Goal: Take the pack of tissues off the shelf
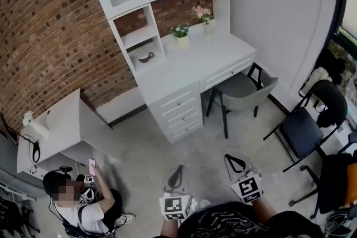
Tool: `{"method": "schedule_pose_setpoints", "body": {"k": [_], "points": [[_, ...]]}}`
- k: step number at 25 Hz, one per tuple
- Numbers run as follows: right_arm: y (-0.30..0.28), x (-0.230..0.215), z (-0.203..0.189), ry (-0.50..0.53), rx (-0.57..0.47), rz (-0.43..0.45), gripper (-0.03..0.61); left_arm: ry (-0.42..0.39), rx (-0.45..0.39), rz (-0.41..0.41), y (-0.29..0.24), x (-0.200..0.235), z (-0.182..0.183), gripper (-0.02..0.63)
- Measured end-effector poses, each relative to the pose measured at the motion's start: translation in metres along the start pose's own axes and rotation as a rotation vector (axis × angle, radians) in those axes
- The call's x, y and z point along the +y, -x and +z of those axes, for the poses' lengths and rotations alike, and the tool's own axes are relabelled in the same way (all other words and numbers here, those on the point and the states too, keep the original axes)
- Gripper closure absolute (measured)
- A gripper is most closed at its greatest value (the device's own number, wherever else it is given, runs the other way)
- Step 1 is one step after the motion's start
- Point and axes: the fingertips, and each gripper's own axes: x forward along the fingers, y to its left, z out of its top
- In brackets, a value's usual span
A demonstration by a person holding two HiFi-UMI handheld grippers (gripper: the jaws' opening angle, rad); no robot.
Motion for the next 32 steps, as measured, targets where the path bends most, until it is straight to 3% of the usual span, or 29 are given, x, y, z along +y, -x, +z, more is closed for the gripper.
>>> {"method": "schedule_pose_setpoints", "body": {"k": [6,13,22,32], "points": [[-0.014,0.004,0.000,0.000,0.014,-0.014,0.574,0.005,0.027,-0.015,-0.001,0.015,-0.009,0.601],[-0.024,0.007,0.001,-0.002,0.021,-0.021,0.574,0.066,0.021,-0.043,-0.003,0.022,-0.006,0.601],[-0.046,0.002,0.003,-0.018,0.002,0.029,0.572,0.063,0.033,-0.006,-0.014,0.031,-0.009,0.601],[-0.083,-0.039,0.001,-0.002,0.015,0.041,0.572,0.072,0.045,0.058,-0.054,0.042,-0.005,0.601]]}}
